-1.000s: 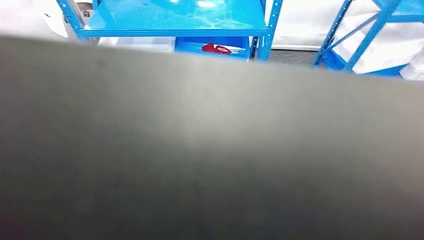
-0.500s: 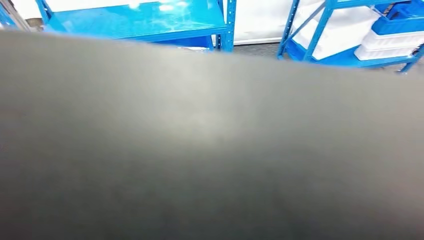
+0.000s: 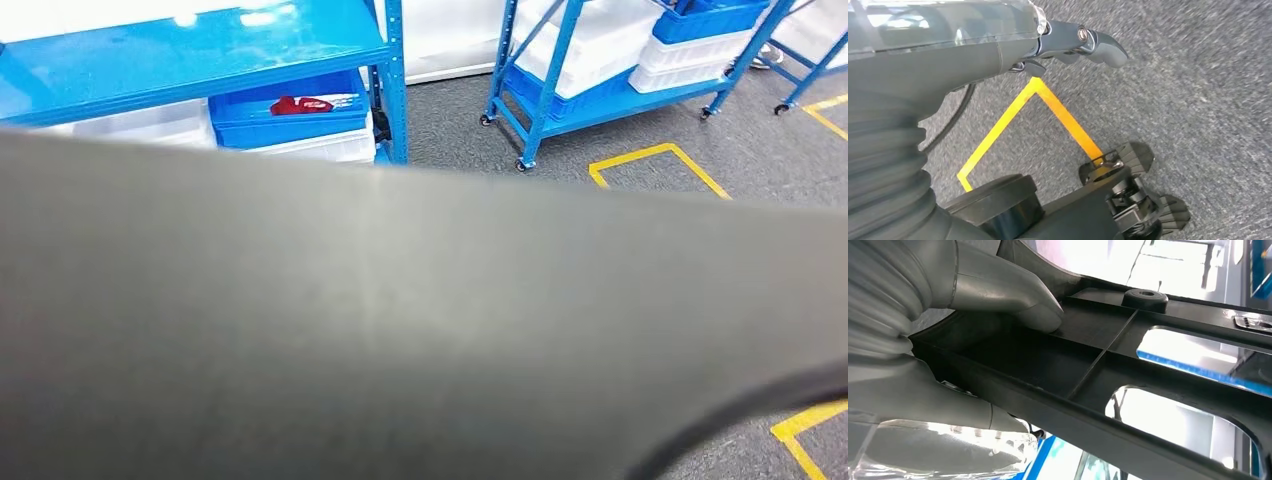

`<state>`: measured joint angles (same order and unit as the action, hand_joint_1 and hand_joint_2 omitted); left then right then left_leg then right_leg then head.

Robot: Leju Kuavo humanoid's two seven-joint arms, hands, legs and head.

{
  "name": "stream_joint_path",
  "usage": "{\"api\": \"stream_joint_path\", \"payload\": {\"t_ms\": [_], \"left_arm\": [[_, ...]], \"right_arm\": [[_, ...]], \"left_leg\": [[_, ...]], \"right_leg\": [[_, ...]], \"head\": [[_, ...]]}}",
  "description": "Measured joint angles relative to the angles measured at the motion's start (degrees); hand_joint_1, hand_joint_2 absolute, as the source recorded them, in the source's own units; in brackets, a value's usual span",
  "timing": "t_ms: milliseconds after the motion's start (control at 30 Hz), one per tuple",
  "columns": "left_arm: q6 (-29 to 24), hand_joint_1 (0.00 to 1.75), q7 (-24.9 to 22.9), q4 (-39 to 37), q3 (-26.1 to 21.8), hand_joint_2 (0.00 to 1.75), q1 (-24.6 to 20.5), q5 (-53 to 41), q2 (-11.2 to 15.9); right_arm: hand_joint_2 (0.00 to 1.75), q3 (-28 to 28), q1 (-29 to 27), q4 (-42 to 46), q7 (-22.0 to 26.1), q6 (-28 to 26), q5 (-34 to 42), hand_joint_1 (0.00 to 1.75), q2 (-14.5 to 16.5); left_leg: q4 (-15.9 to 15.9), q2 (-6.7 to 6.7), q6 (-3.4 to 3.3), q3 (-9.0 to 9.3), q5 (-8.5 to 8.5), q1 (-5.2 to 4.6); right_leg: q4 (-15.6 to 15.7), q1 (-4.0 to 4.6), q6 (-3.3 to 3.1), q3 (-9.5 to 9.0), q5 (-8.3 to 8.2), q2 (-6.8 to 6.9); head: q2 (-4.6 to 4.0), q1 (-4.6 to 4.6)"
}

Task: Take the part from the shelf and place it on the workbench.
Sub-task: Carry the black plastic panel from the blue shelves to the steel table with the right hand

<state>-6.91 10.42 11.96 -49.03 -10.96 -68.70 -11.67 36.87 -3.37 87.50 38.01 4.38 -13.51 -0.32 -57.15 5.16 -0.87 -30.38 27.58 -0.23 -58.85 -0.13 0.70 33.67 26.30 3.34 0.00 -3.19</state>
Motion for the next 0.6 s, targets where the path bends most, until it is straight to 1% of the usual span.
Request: {"api": "stream_joint_path", "payload": {"t_ms": [33, 67, 100, 133, 167, 200, 233, 267, 300, 333, 367, 400, 433, 467, 500, 533, 567, 600], "left_arm": [[-0.1, 0.0, 0.0, 0.0, 0.0, 1.75, 0.0, 0.1, 0.0], [-0.1, 0.0, 0.0, 0.0, 0.0, 1.75, -0.1, 0.2, 0.0], [-0.2, 0.0, 0.0, 0.0, 0.0, 1.75, -0.1, 0.3, 0.0], [-0.3, 0.0, 0.0, 0.0, 0.0, 1.75, -0.1, 0.3, 0.0], [-0.3, 0.0, 0.0, 0.0, 0.0, 1.75, -0.1, 0.4, 0.0], [-0.3, 0.0, 0.1, 0.0, 0.0, 1.75, 0.0, 0.4, 0.0], [-0.3, 0.0, 0.1, 0.0, 0.0, 1.75, 0.2, 0.4, 0.0], [-0.3, 0.0, 0.2, 0.0, 0.0, 1.75, 0.4, 0.5, 0.0], [-0.3, 0.0, 0.2, 0.0, 0.0, 1.75, 0.7, 0.5, 0.0], [-0.3, 0.0, 0.2, 0.0, 0.0, 1.75, 0.8, 0.4, 0.0], [-0.2, 0.0, 0.2, 0.0, 0.0, 1.75, 0.9, 0.4, 0.0], [-0.2, 0.0, 0.2, 0.0, 0.0, 1.75, 0.9, 0.2, 0.0], [-0.1, 0.0, 0.1, 0.0, 0.0, 1.75, 0.8, 0.1, 0.1], [0.0, 0.0, 0.0, 0.0, 0.0, 1.75, 0.8, -0.1, 0.1], [0.0, 0.0, -0.1, 0.0, 0.0, 1.75, 0.7, -0.2, 0.1], [0.1, 0.0, -0.2, 0.0, 0.0, 1.75, 0.7, -0.3, 0.1], [0.1, 0.0, -0.4, 0.0, 0.0, 1.75, 0.6, -0.3, 0.1], [0.2, 0.0, -0.4, 0.0, 0.0, 1.75, 0.5, -0.3, 0.0]], "right_arm": [[1.75, -0.1, 0.0, 0.0, 0.0, 0.0, 0.0, 1.57, 0.0], [1.75, -0.2, 0.0, 0.1, 0.0, 0.0, -0.1, 1.57, 0.0], [1.75, -0.4, -0.1, 0.1, -0.1, 0.0, -0.1, 1.57, 0.0], [1.75, -0.5, -0.1, 0.2, -0.1, -0.1, -0.2, 1.57, 0.0], [1.75, -0.6, -0.1, 0.2, -0.1, -0.1, -0.3, 1.57, 0.0], [1.75, -0.7, 0.0, 0.2, -0.2, -0.1, -0.4, 1.57, 0.0], [1.75, -0.8, 0.0, 0.3, -0.2, -0.3, -0.5, 1.57, 0.0], [1.75, -0.9, 0.0, 0.3, -0.3, -0.5, -0.6, 1.57, 0.1], [1.75, -1.1, -0.1, 0.3, -0.3, -0.7, -0.9, 1.57, 0.1], [1.75, -1.3, -0.2, 0.3, -0.4, -1.1, -1.1, 1.57, 0.1], [1.75, -1.6, -0.3, 0.3, -0.5, -1.4, -1.4, 1.57, 0.1], [1.75, -1.8, -0.3, 0.4, -0.6, -1.9, -1.6, 1.57, 0.1], [1.75, -2.2, -0.4, 0.6, -0.7, -2.3, -1.9, 1.57, 0.1], [1.75, -2.5, -0.5, 0.9, -0.9, -2.7, -2.1, 1.57, 0.1], [1.75, -2.8, -0.6, 1.2, -1.2, -3.0, -2.3, 1.57, 0.1], [1.75, -3.1, -0.7, 1.6, -1.4, -3.3, -2.5, 1.57, 0.1], [1.75, -3.4, -1.0, 2.0, -1.7, -3.5, -2.6, 1.57, 0.0], [1.75, -3.7, -1.3, 2.4, -1.9, -3.7, -2.8, 1.57, 0.0]], "left_leg": [[-0.1, 0.41, 0.27, 0.05, 0.11, -0.1], [-0.1, 0.86, 0.54, 0.14, 0.18, -0.17], [-0.1, 1.19, 0.8, 0.19, 0.31, -0.13], [-0.4, 0.74, 1.14, 0.17, 0.73, -0.05], [-1.6, -0.33, 1.47, -0.22, 1.72, 0.08], [-4.0, -1.77, 1.81, -1.18, 3.34, 0.27], [-7.6, -3.27, 2.11, -2.66, 5.34, 0.45], [-11.7, -4.11, 2.34, -4.48, 7.25, 0.58], [-15.0, -4.43, 2.52, -6.01, 8.4, 0.69], [-16.5, -4.54, 2.62, -6.73, 8.37, 0.79], [-15.6, -4.63, 2.65, -6.4, 7.2, 0.89], [-12.5, -5.02, 2.63, -4.99, 5.08, 1.02], [-8.3, -6.21, 2.56, -3.11, 2.95, 1.21], [-4.5, -7.63, 2.45, -1.41, 1.48, 1.36], [-1.8, -8.84, 2.31, -0.27, 0.63, 1.45], [-0.7, -9.61, 2.12, 0.2, 0.55, 1.44], [-0.5, -9.48, 1.87, 0.22, 0.61, 1.3], [-0.5, -8.92, 1.5, 0.14, 0.46, 1.31]], "right_leg": [[0.8, 0.23, -0.3, -0.32, -0.03, 0.18], [0.8, 0.31, -0.55, -0.23, -0.19, -0.48], [1.0, 0.19, -0.82, -0.22, -0.34, -1.09], [1.2, 0.03, -1.1, -0.27, -0.52, -1.63], [1.5, -0.18, -1.4, -0.32, -0.74, -2.17], [1.6, -0.39, -1.66, -0.36, -0.93, -2.74], [1.7, -0.42, -1.81, -0.29, -1.02, -3.31], [1.7, -0.44, -1.92, -0.19, -1.1, -3.99], [1.6, -0.44, -1.92, -0.11, -1.15, -4.75], [1.6, -0.45, -1.87, -0.06, -1.21, -5.56], [1.5, -0.47, -1.78, -0.06, -1.26, -6.36], [1.5, -0.52, -1.64, -0.09, -1.29, -7.16], [1.4, -0.58, -1.47, -0.09, -1.31, -7.9], [1.2, -0.57, -1.2, 0.02, -1.34, -8.59], [1.1, -0.59, -0.84, 0.23, -1.43, -9.23], [1.1, -0.62, -0.45, 0.52, -1.59, -9.81], [1.1, -0.68, 0.0, 0.81, -1.8, -10.41], [1.2, -0.75, 0.45, 1.05, -2.01, -10.92]], "head": [[0.0, 0.0], [0.0, 0.0], [0.0, 0.0], [0.0, 0.0], [0.0, 0.0], [0.0, 0.0], [0.0, 0.0], [0.0, 0.0], [0.0, 0.0], [0.0, 0.0], [0.0, 0.0], [0.0, 0.0], [0.0, 0.0], [0.0, 0.0], [0.0, 0.0], [0.0, 0.0], [0.0, 0.0], [0.0, 0.0]]}}
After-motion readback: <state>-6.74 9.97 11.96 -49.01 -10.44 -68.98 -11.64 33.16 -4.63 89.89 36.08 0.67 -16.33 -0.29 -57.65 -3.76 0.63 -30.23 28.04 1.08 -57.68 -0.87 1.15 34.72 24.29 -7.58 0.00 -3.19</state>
